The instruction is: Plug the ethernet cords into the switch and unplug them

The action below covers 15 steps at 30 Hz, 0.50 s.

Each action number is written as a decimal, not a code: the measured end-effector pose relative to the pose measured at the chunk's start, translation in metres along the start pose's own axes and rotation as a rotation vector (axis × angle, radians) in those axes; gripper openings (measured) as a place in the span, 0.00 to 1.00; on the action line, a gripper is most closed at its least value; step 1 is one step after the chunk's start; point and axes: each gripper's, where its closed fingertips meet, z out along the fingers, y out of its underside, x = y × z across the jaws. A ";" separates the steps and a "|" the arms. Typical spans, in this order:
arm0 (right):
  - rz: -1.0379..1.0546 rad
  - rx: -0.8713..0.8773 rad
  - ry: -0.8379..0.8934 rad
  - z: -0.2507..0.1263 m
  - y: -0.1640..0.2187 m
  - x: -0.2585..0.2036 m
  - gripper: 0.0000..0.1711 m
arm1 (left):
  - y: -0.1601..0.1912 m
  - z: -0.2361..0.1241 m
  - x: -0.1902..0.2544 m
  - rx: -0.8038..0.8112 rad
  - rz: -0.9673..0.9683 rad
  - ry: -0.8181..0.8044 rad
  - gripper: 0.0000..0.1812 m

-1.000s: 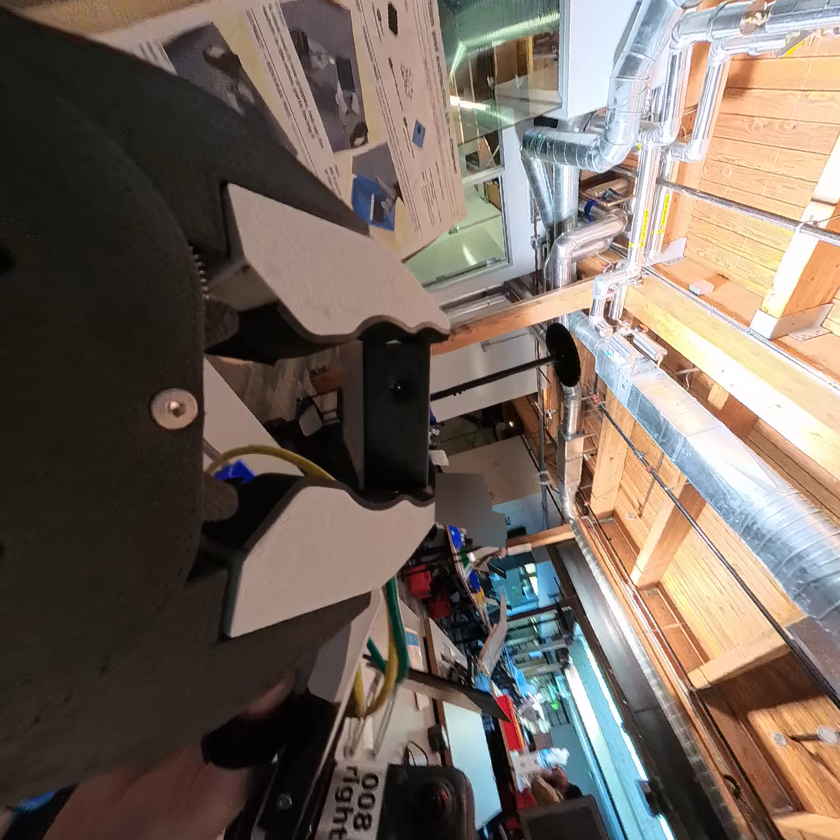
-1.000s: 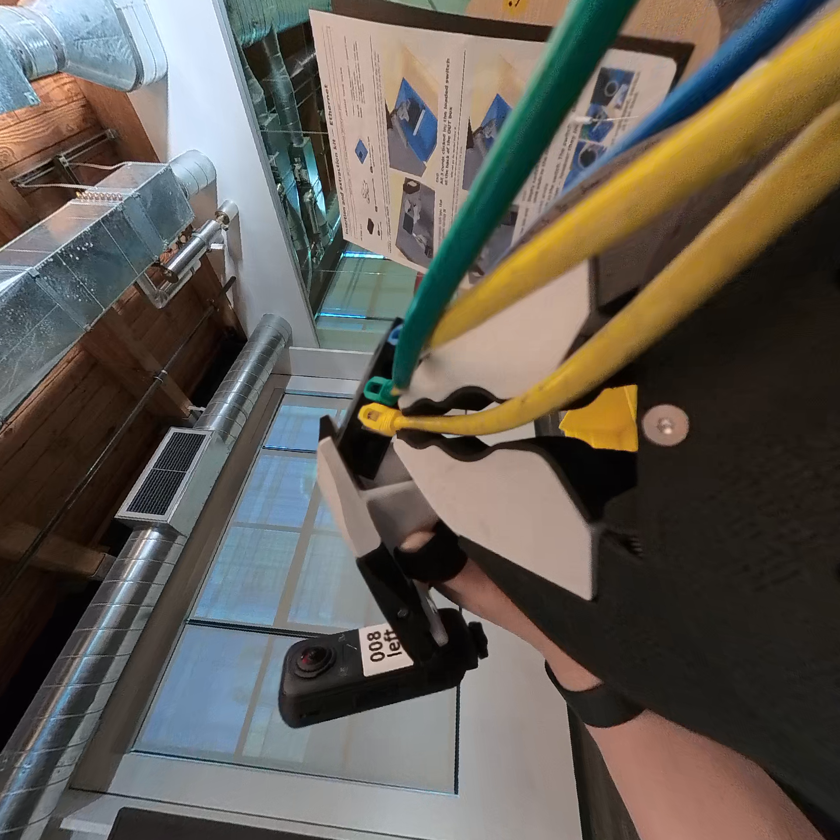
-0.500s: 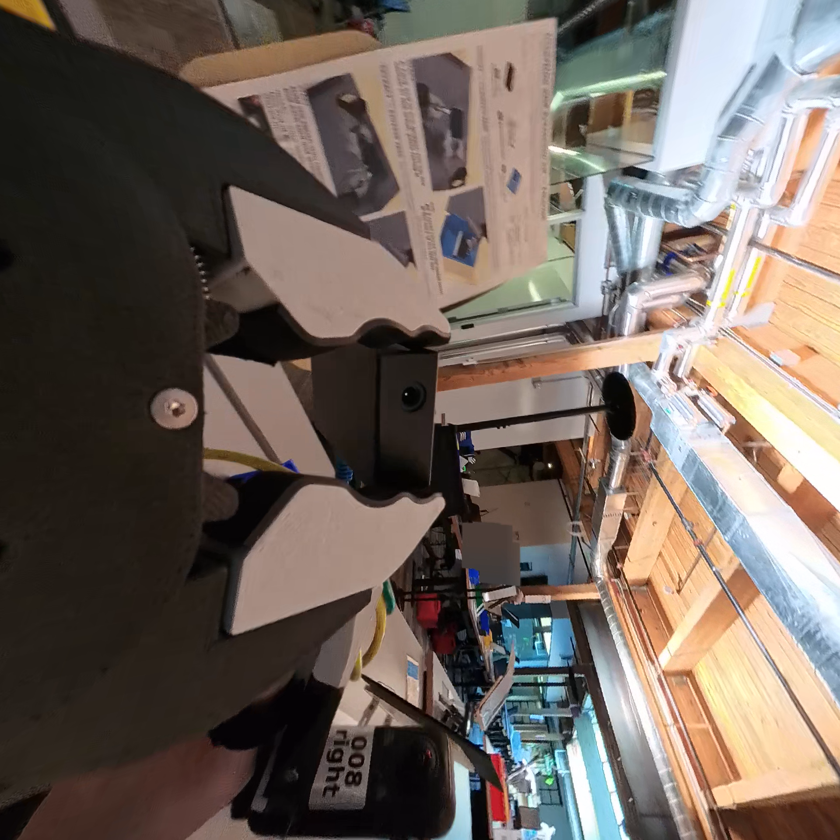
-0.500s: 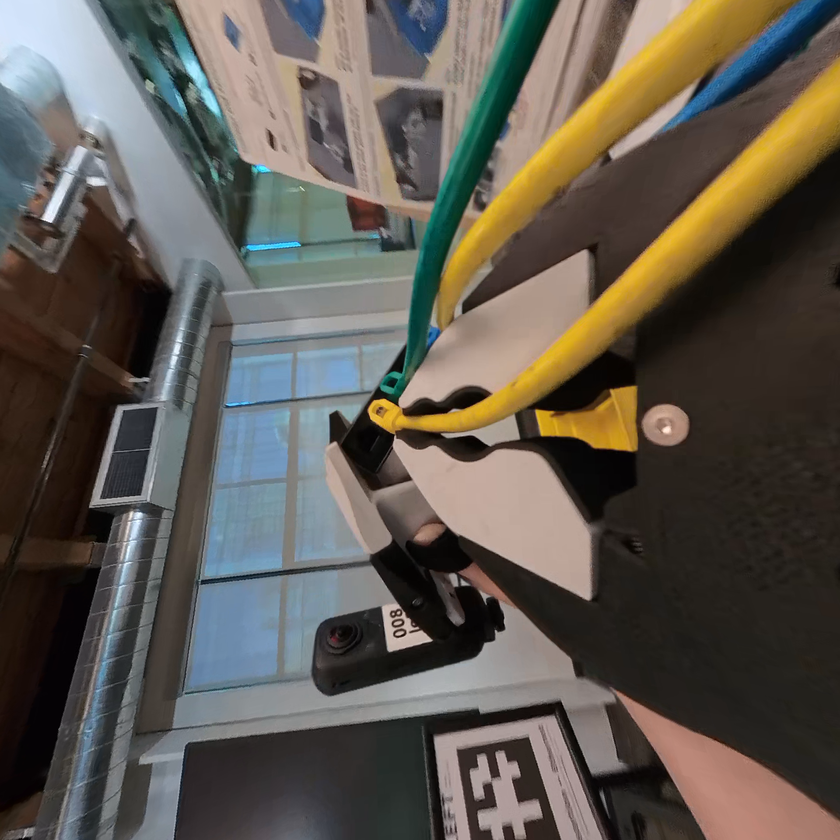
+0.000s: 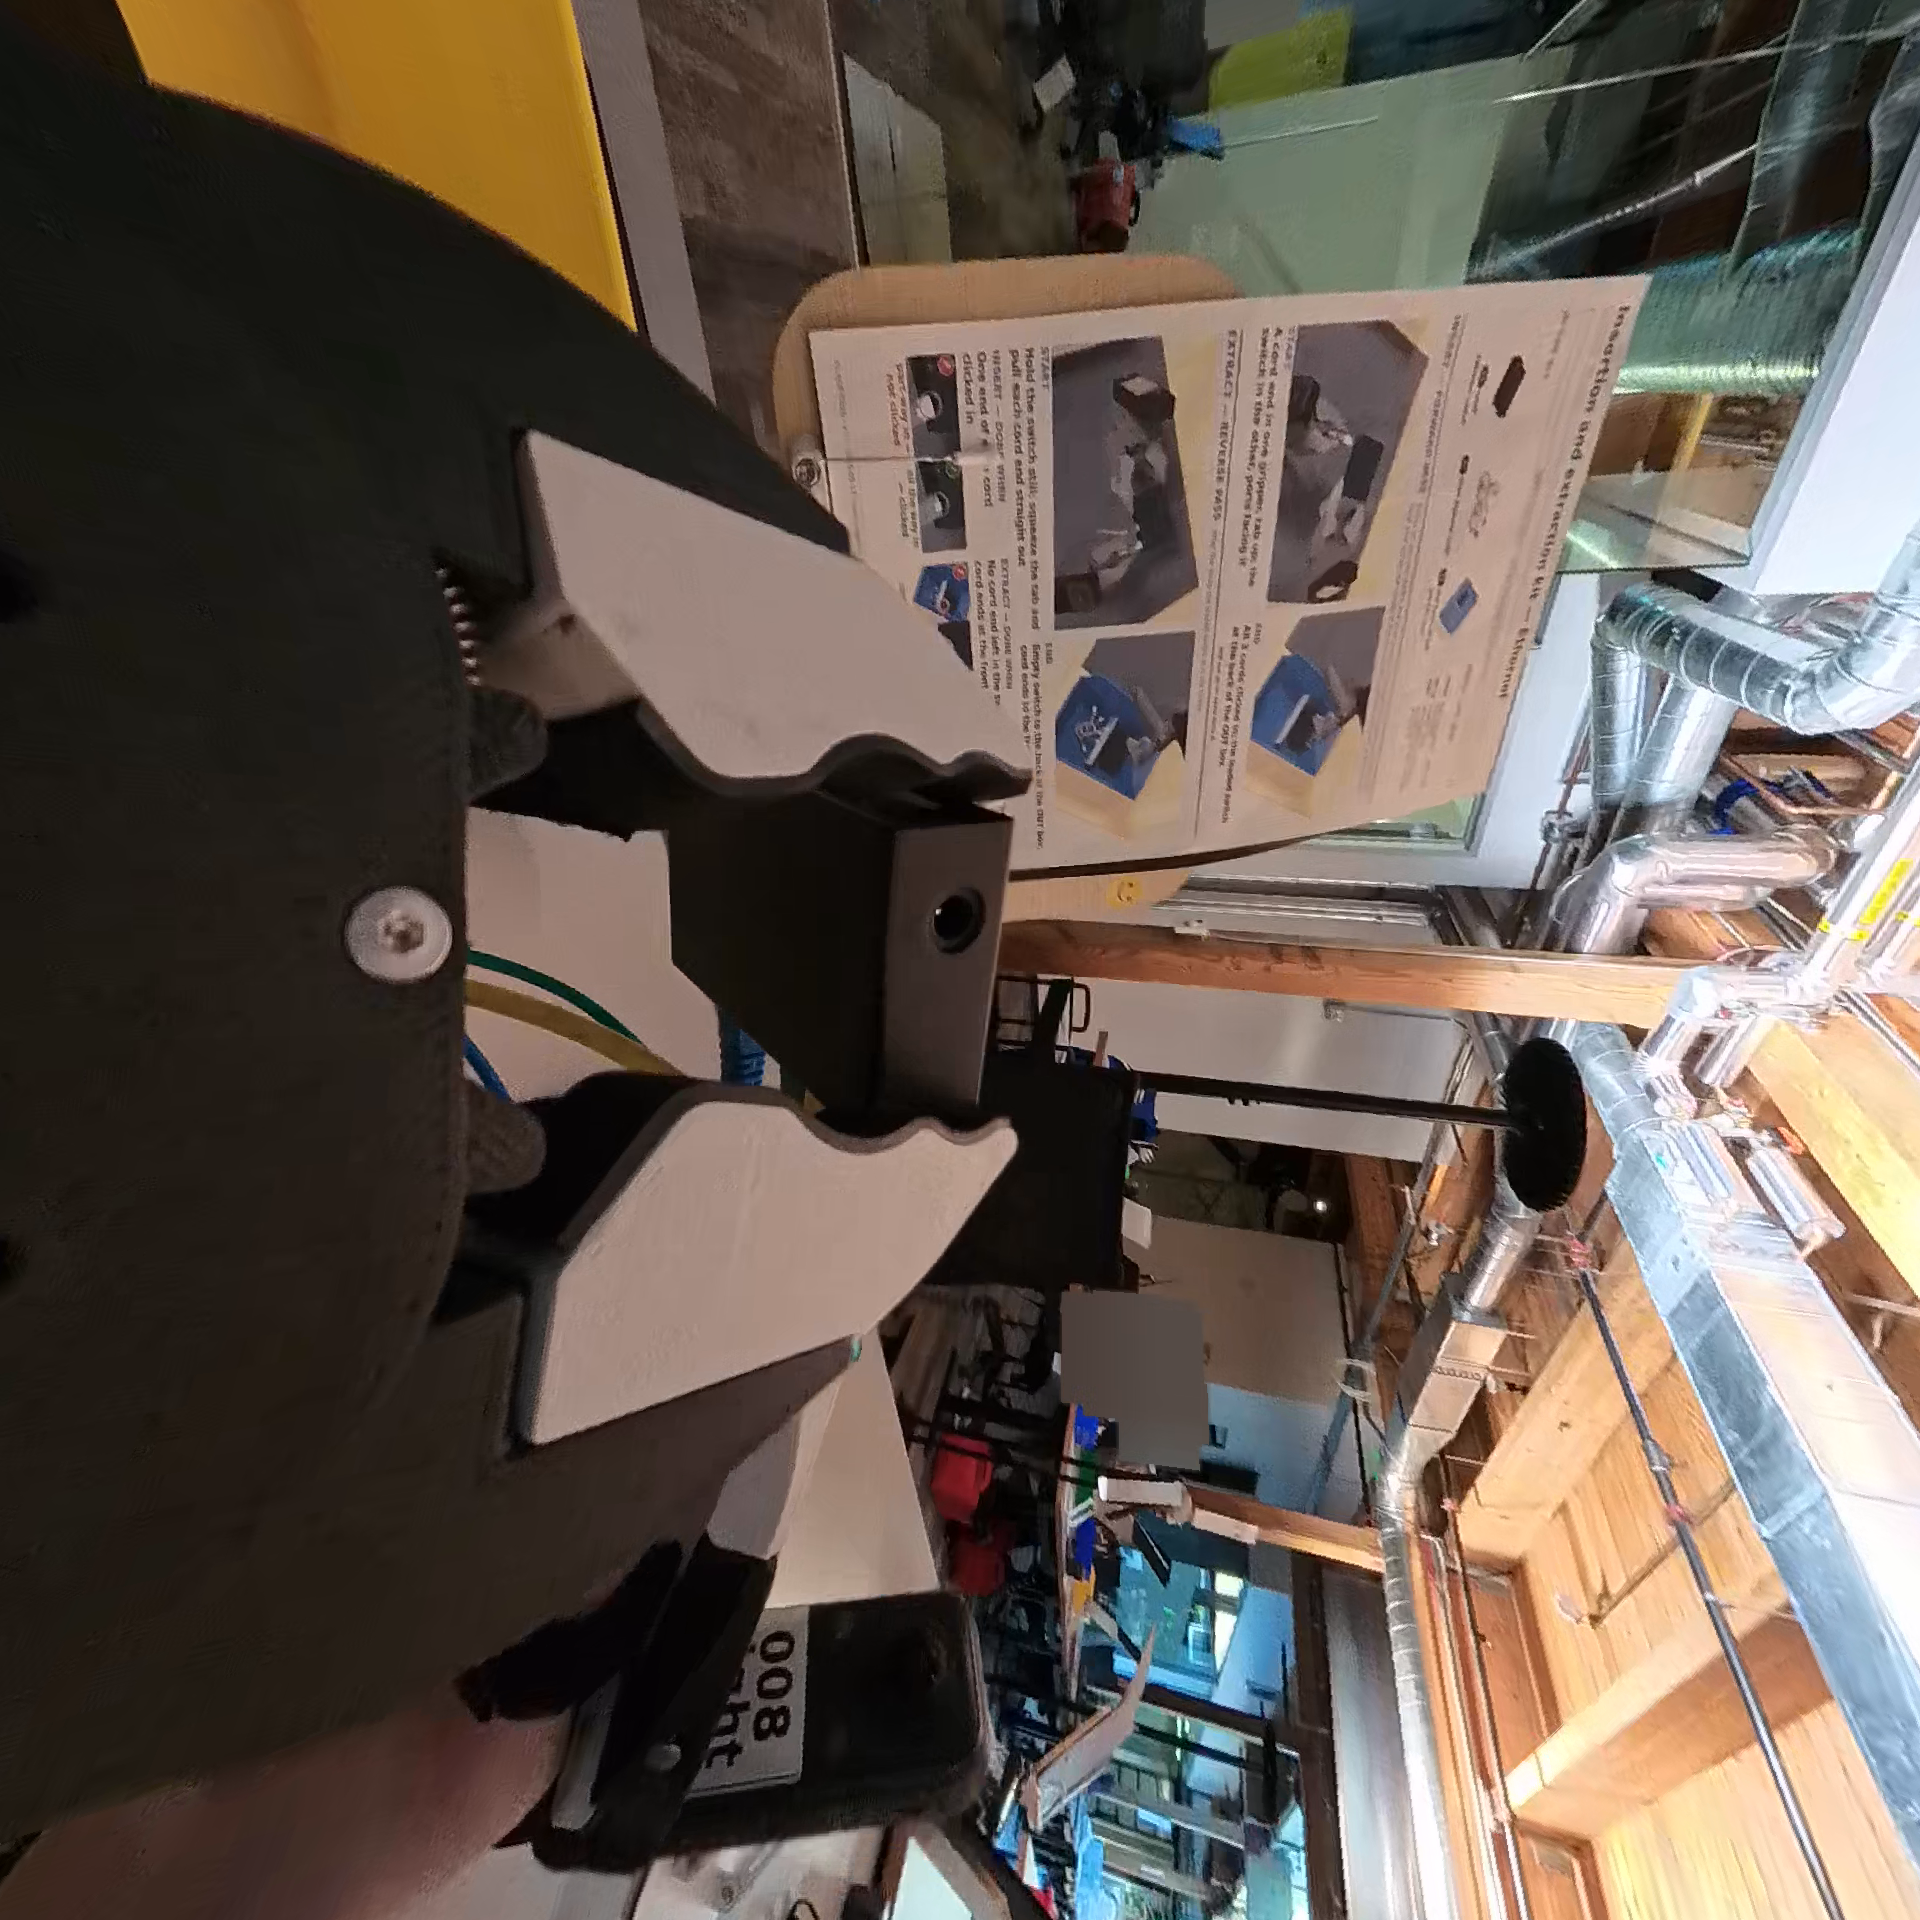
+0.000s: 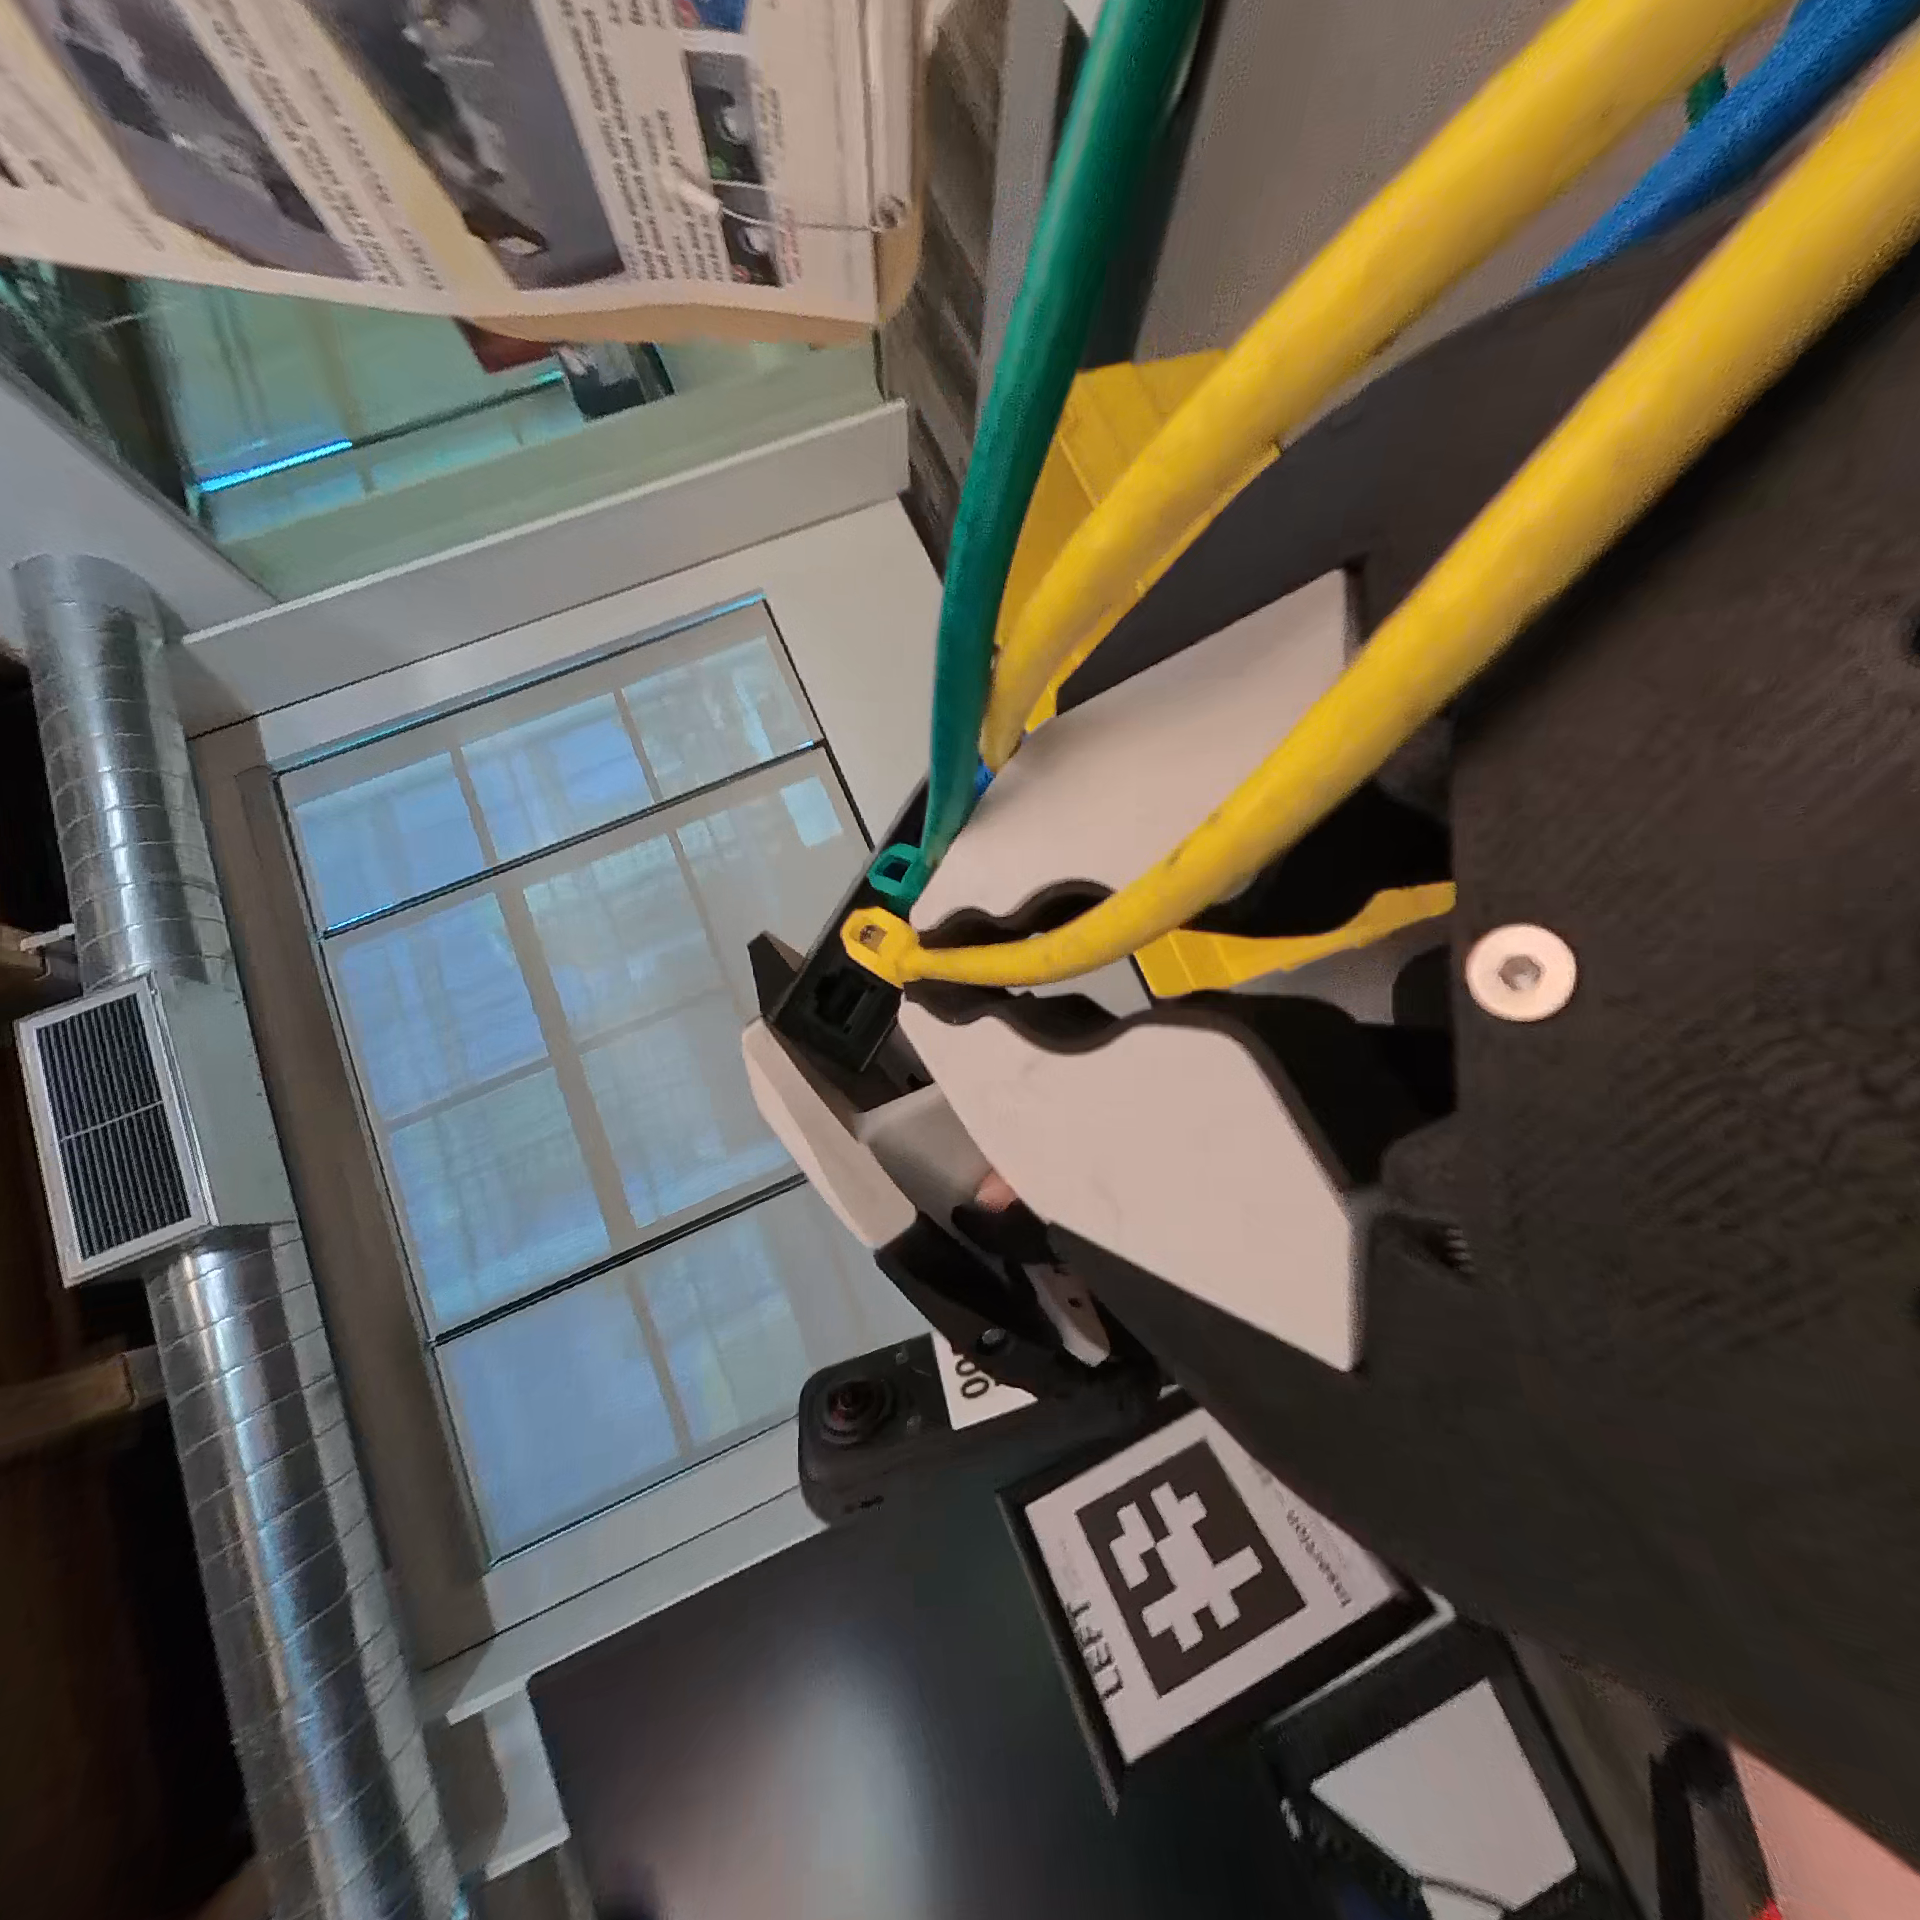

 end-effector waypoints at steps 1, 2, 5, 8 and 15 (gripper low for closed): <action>0.030 0.001 -0.003 0.000 0.001 0.001 0.04 | 0.001 0.000 -0.001 -0.002 -0.003 0.004 0.31; 0.054 0.002 -0.004 0.000 0.001 0.002 0.04 | 0.000 -0.001 -0.002 0.003 -0.012 0.008 0.29; 0.118 -0.009 -0.026 0.001 0.003 0.003 0.04 | -0.007 -0.007 -0.004 0.051 -0.030 0.013 0.20; 0.141 -0.010 -0.061 0.003 0.005 0.001 0.04 | -0.009 -0.008 -0.005 0.069 0.026 -0.024 0.20; 0.295 -0.003 -0.133 0.002 0.001 0.004 0.04 | -0.008 -0.005 0.010 0.027 0.056 0.070 0.36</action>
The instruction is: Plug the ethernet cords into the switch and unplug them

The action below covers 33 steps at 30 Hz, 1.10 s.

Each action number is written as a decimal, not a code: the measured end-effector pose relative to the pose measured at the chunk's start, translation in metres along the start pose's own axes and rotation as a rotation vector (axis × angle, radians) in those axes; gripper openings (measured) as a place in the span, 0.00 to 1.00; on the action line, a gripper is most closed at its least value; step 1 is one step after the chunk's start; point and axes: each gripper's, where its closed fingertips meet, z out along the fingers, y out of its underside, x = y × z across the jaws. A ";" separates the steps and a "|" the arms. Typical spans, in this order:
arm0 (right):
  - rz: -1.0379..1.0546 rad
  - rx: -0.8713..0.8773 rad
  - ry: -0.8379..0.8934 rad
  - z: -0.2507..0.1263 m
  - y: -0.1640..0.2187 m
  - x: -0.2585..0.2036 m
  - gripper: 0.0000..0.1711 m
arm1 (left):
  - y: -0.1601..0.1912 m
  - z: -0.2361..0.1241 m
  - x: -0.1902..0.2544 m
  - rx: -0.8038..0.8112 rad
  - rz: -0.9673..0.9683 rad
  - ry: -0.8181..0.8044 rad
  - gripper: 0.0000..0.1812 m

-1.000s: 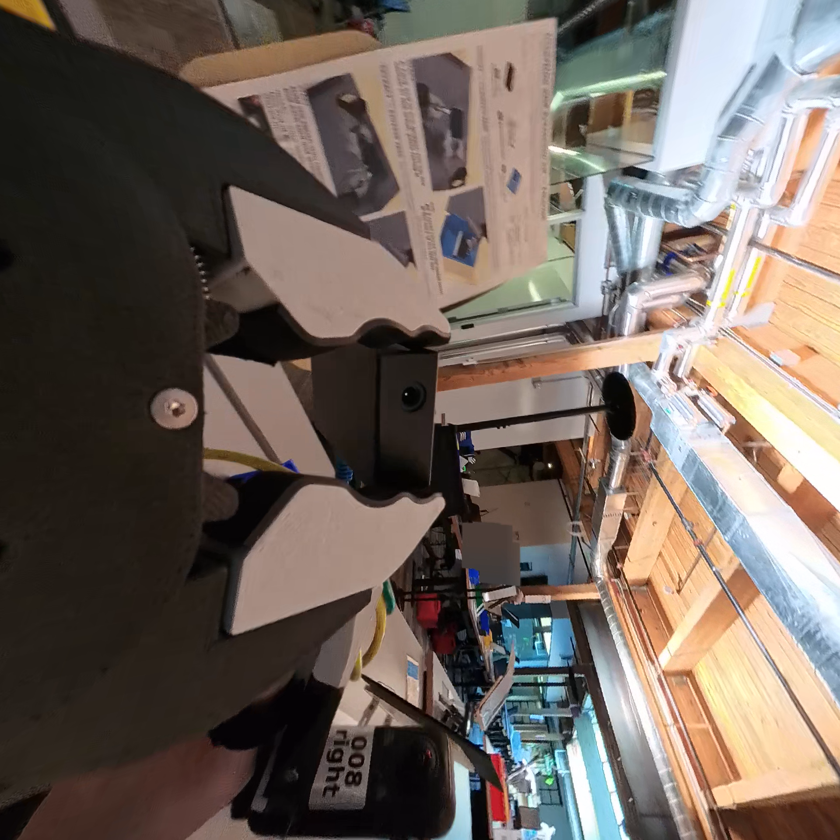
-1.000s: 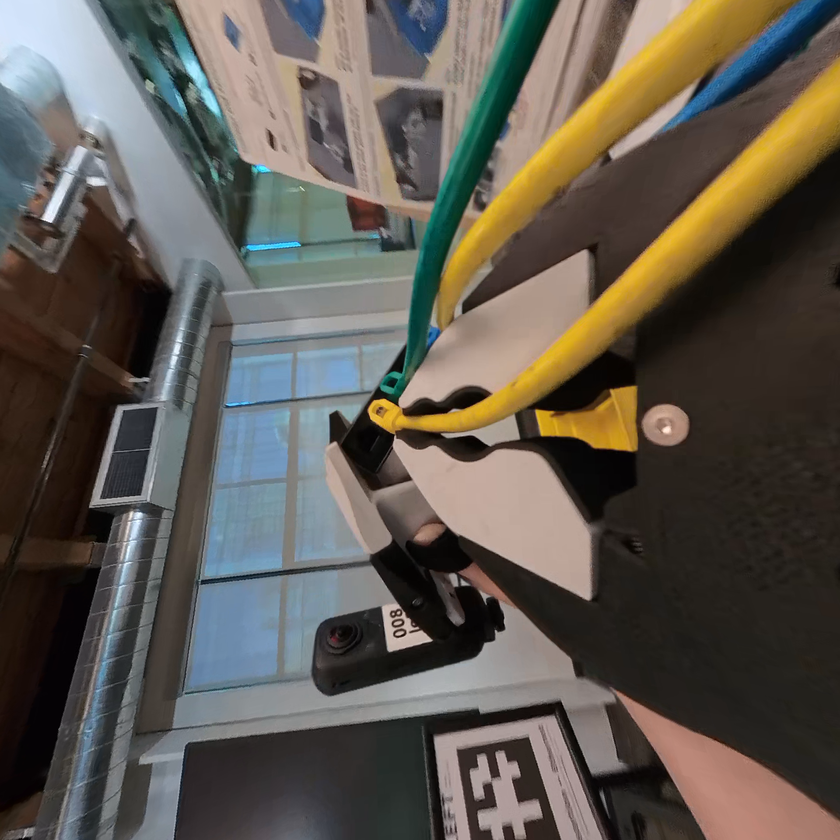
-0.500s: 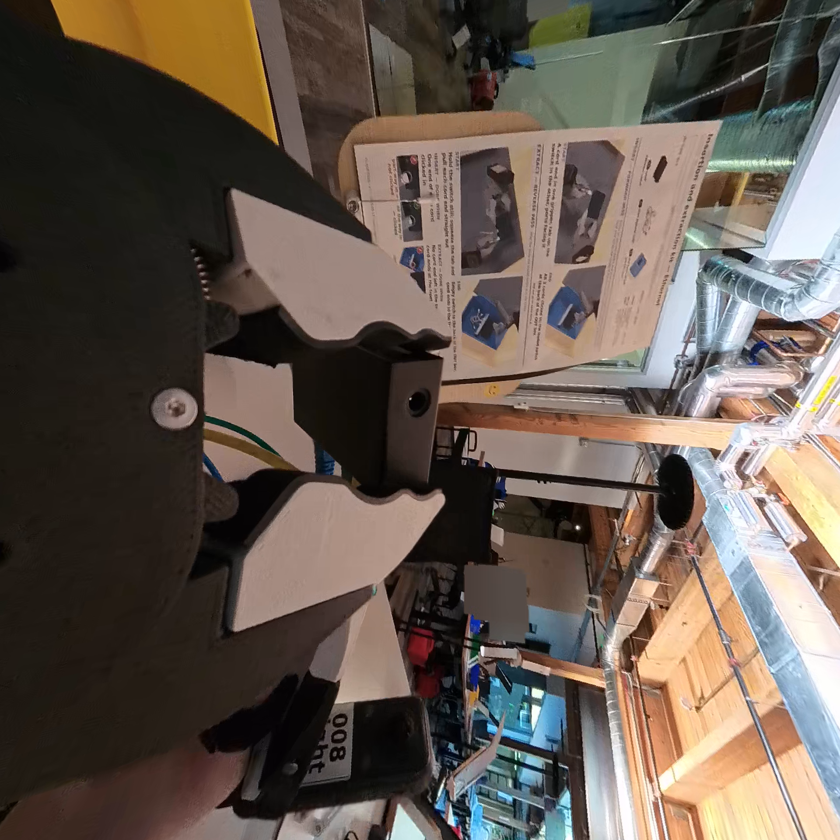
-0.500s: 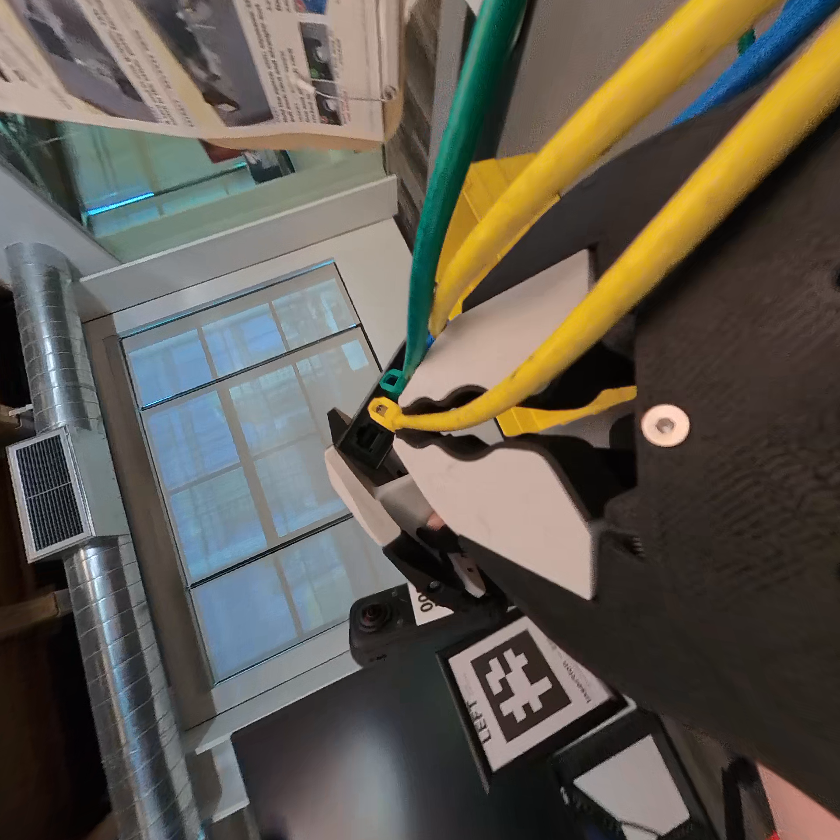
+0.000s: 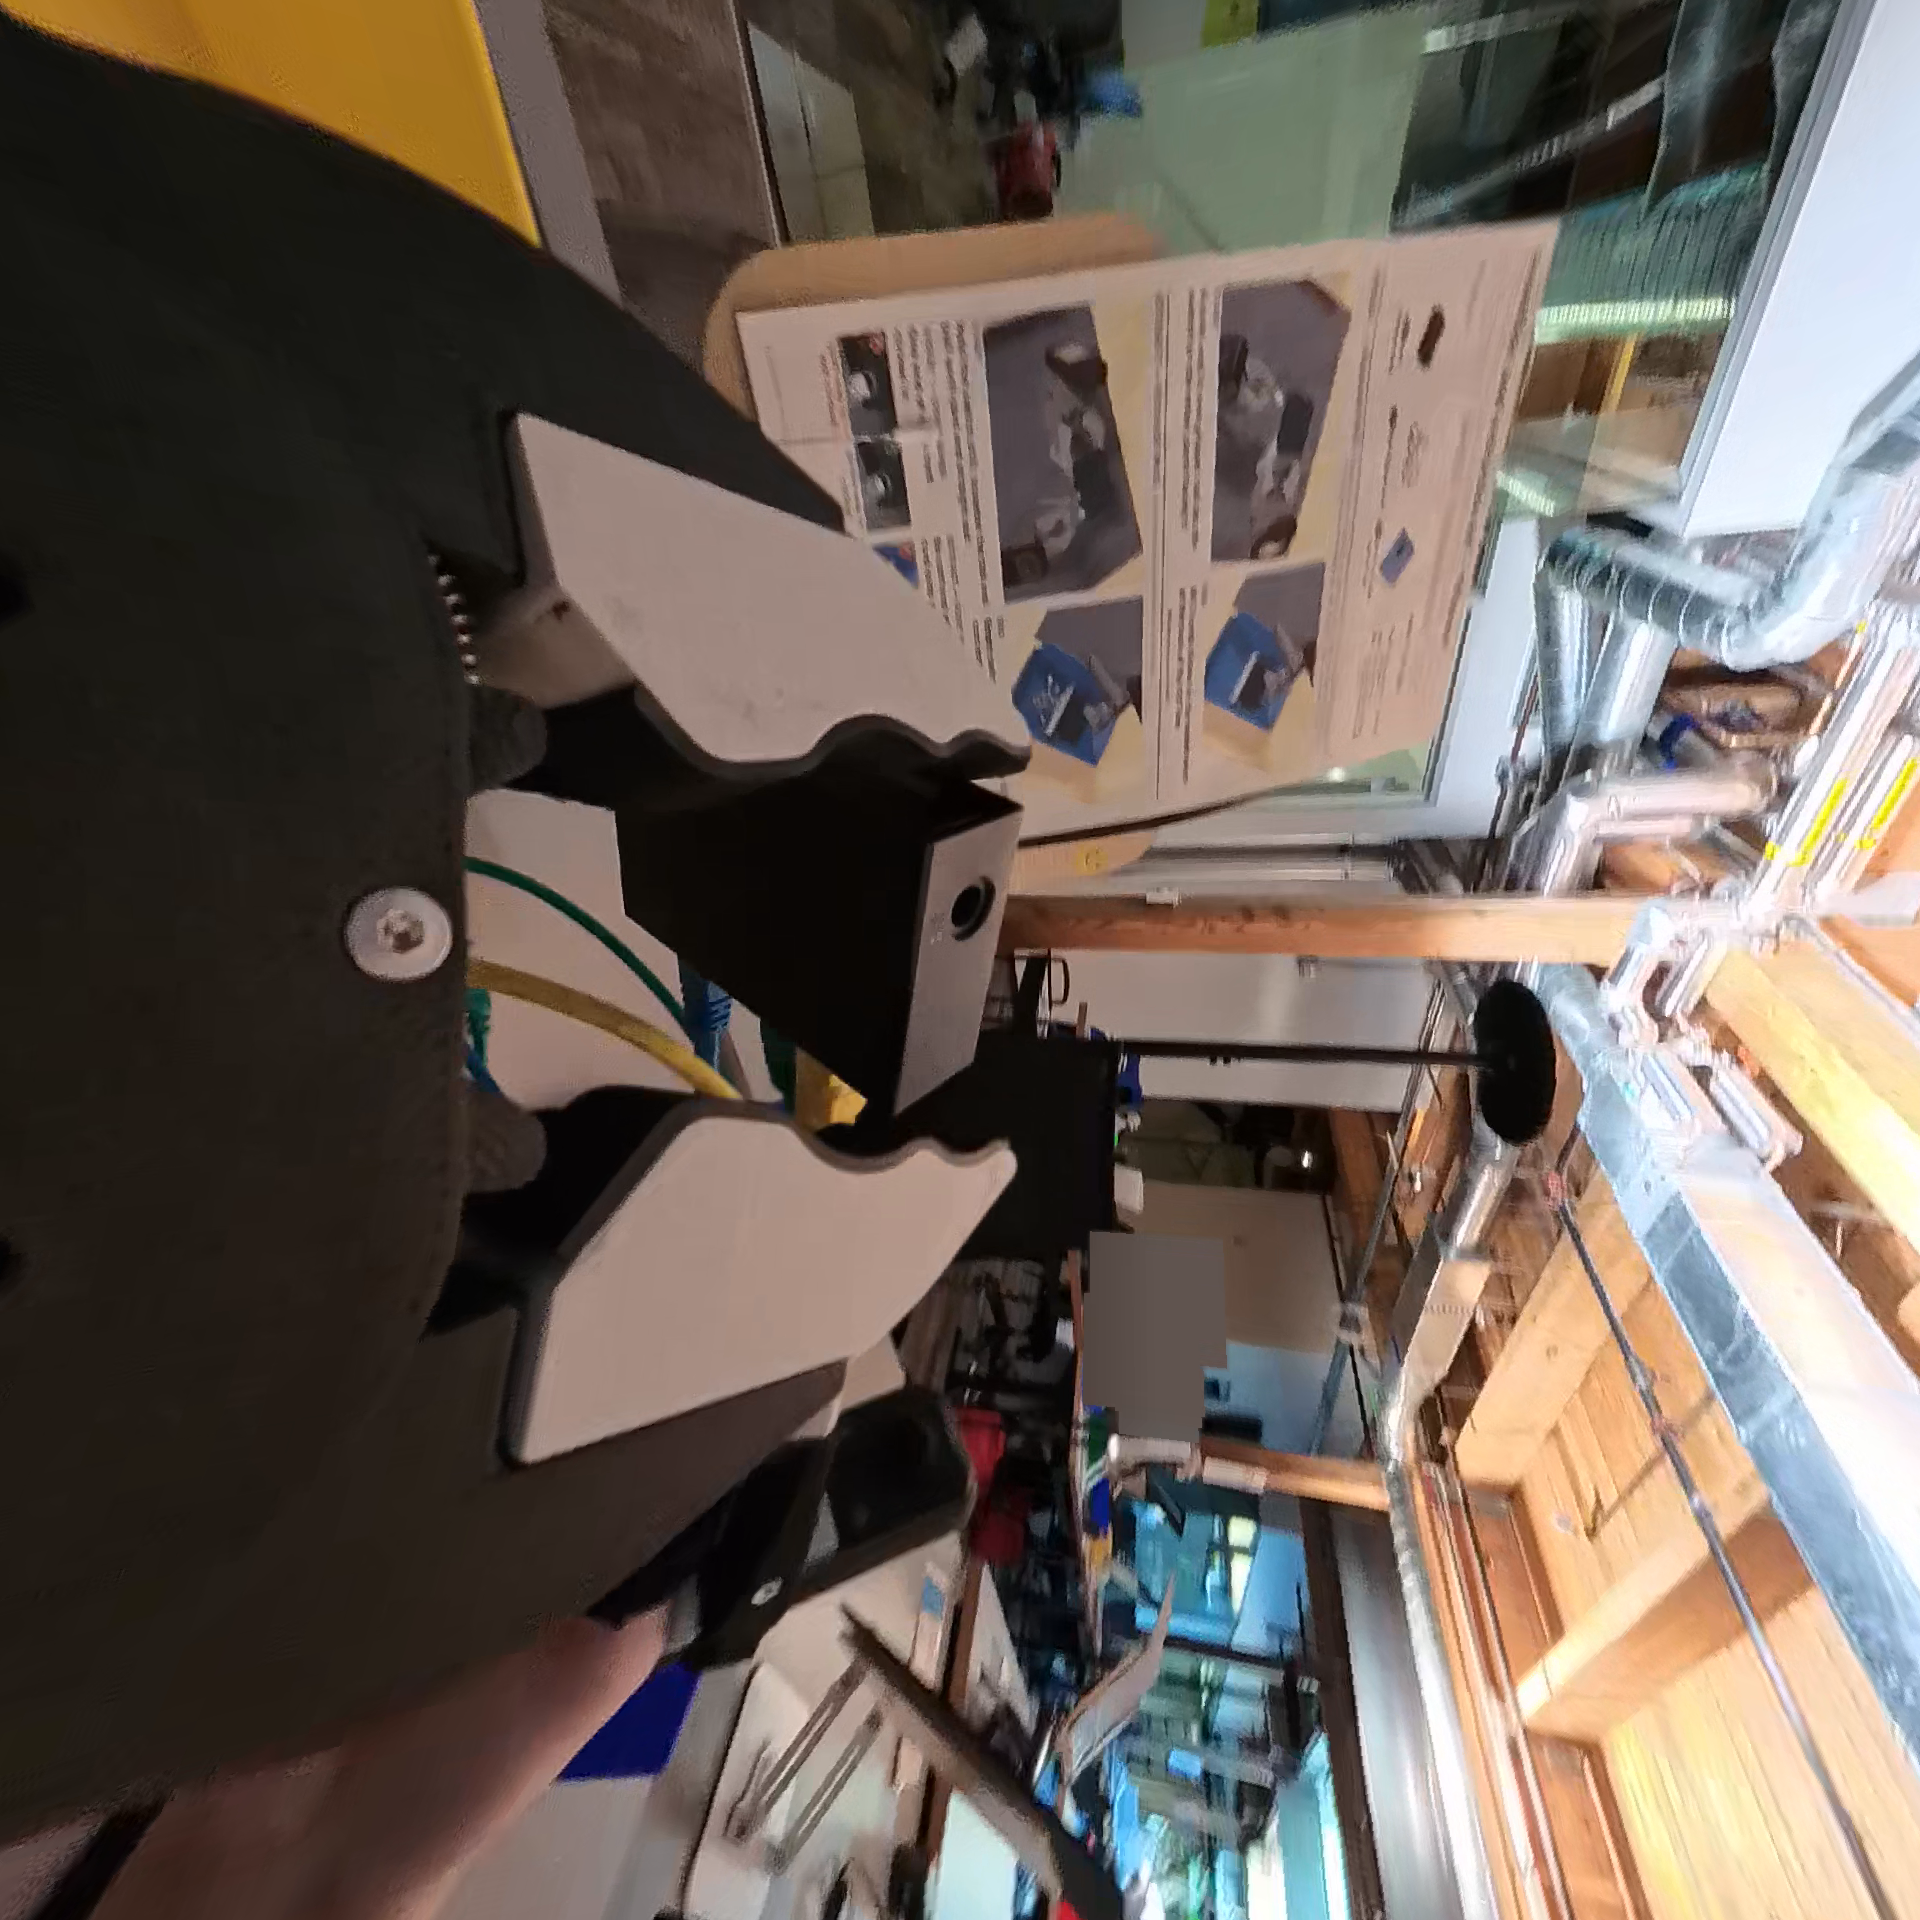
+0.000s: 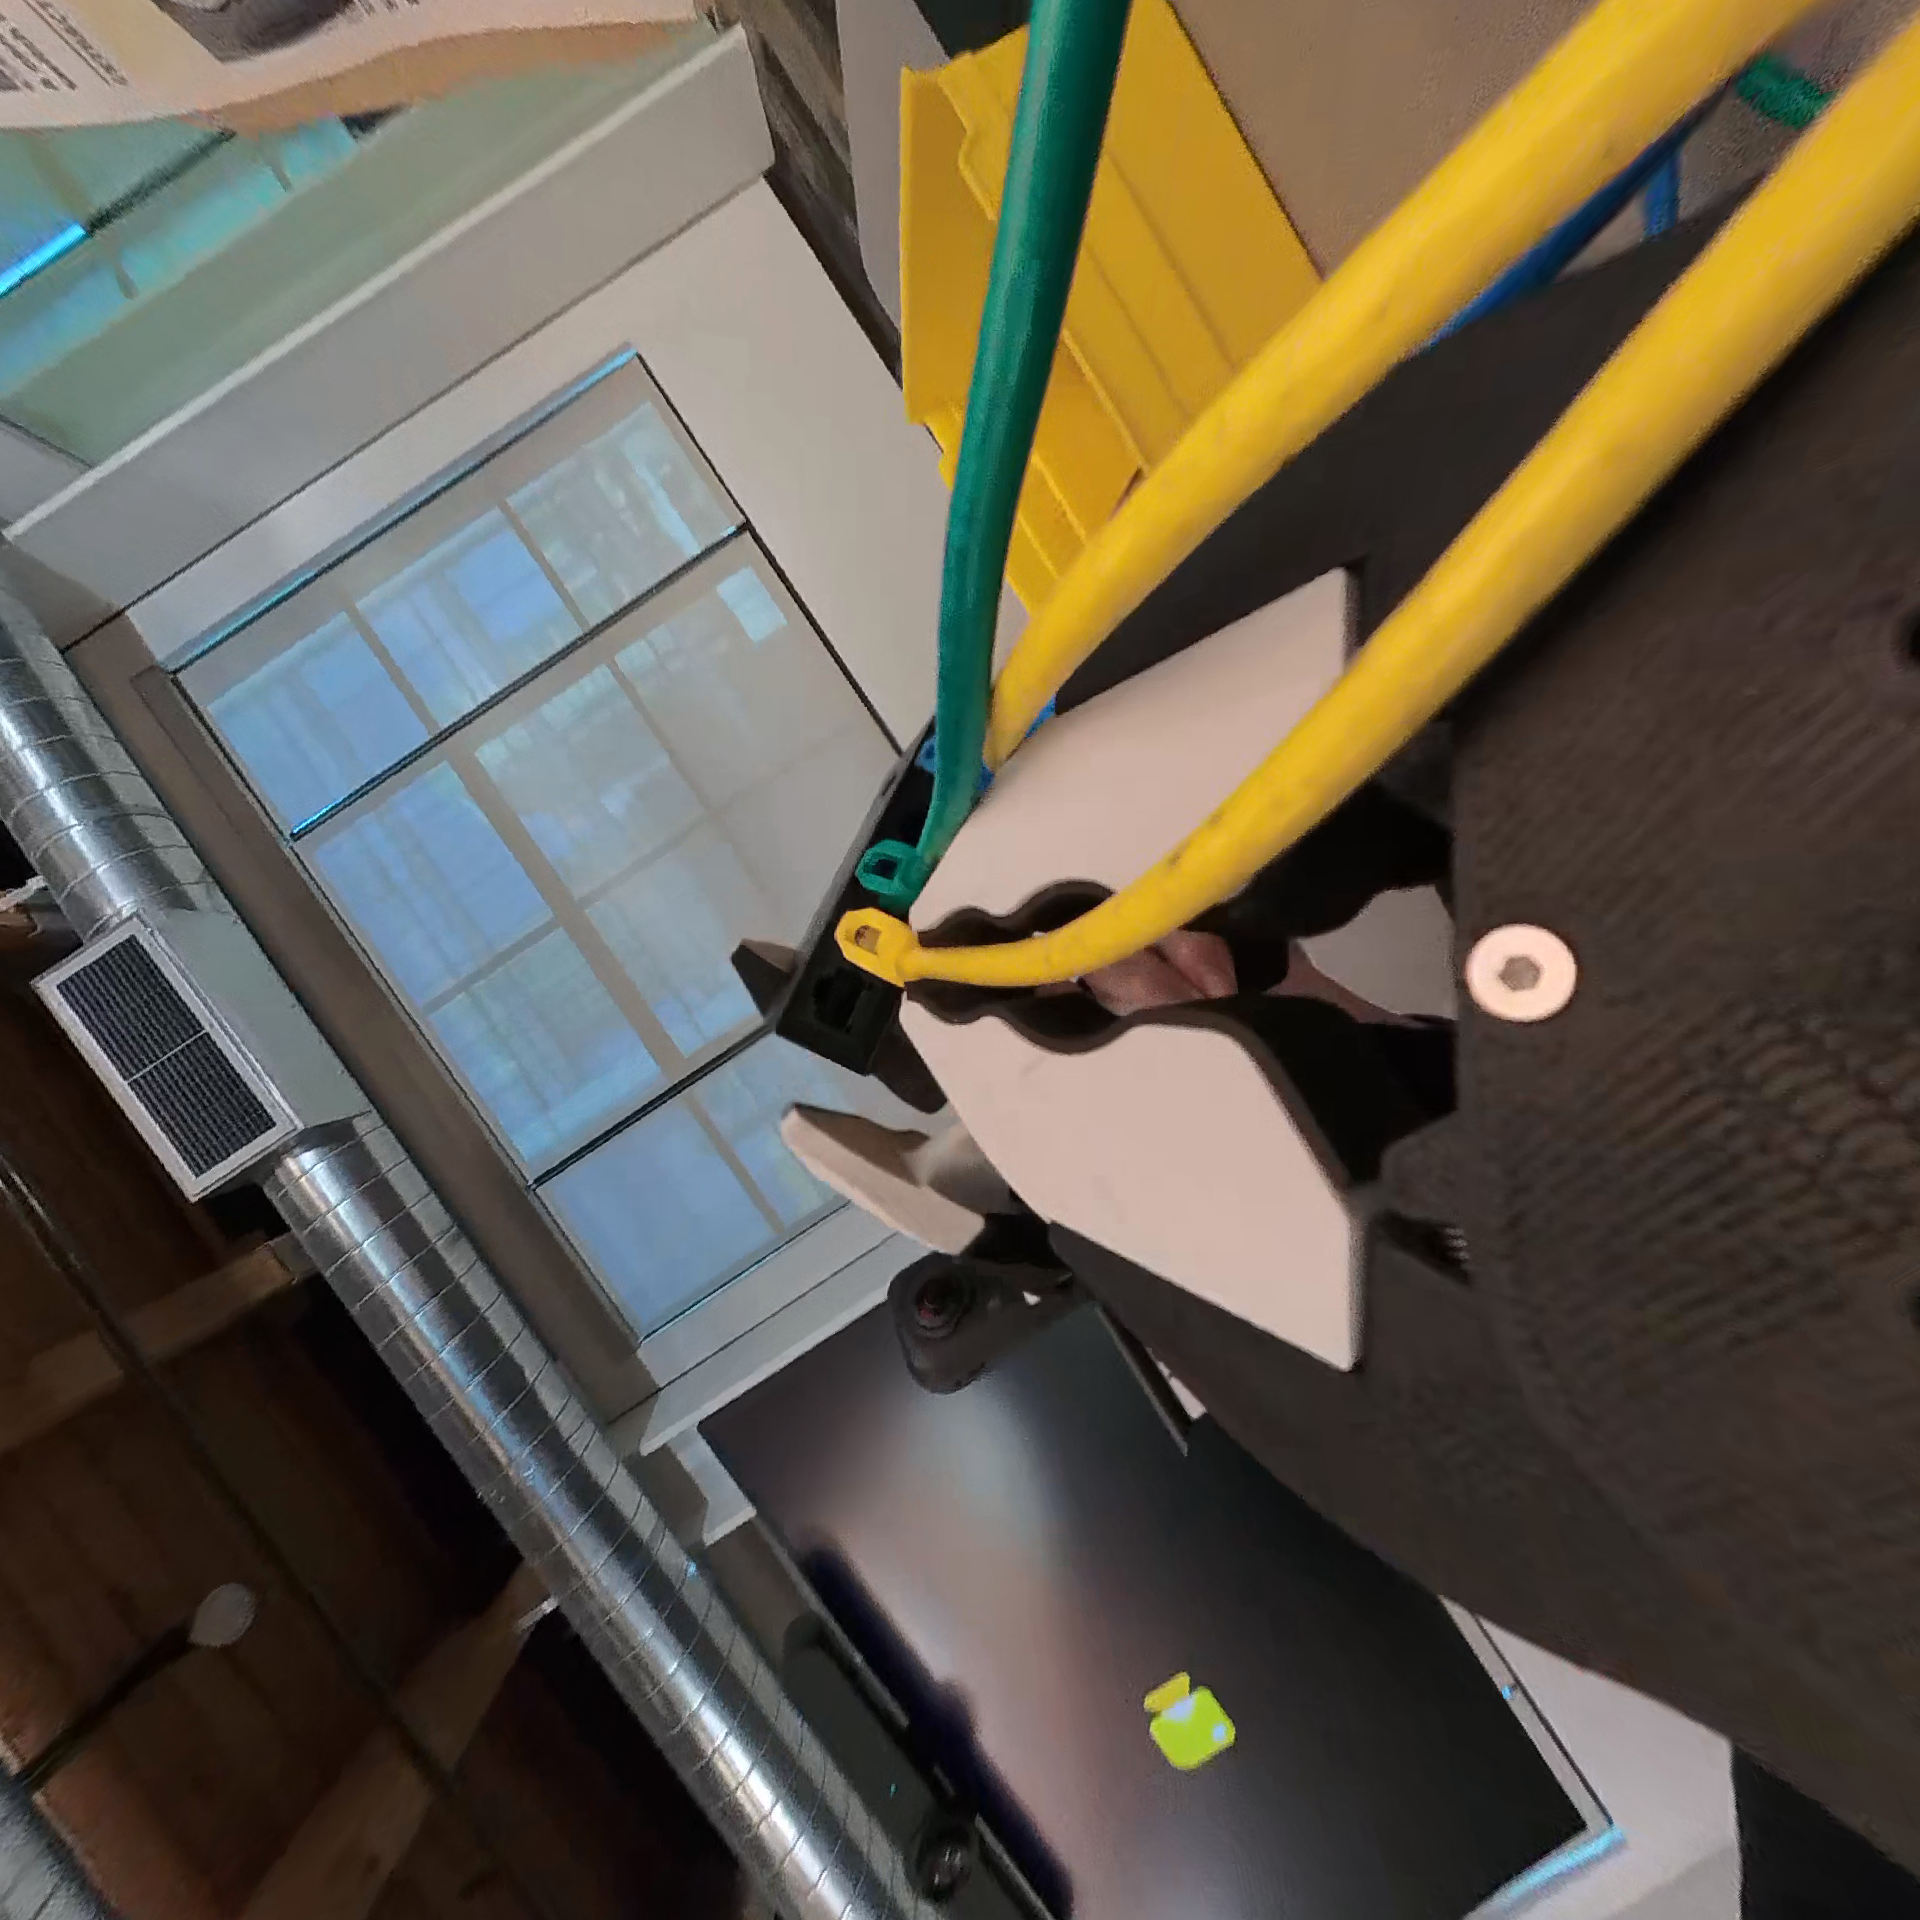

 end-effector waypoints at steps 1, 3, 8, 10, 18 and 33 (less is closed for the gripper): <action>0.011 -0.010 -0.014 0.000 -0.002 -0.001 0.04 | -0.002 -0.002 0.002 -0.009 0.020 0.034 0.35; 0.015 -0.036 -0.043 0.000 -0.006 -0.005 0.04 | -0.005 -0.007 0.007 -0.035 0.074 0.100 0.33; 0.008 -0.083 -0.098 0.001 -0.012 -0.015 0.03 | -0.005 -0.015 0.013 -0.092 0.296 0.134 0.31; 0.043 -0.098 -0.129 0.000 -0.013 -0.017 0.04 | -0.007 -0.017 0.016 -0.107 0.365 0.148 0.29; 0.041 -0.256 -0.331 -0.004 -0.010 -0.045 0.04 | -0.010 -0.031 0.043 -0.201 0.672 0.338 0.23; -0.303 -0.380 -0.448 -0.018 -0.007 -0.104 0.04 | -0.029 -0.054 0.096 -0.184 1.058 0.536 0.16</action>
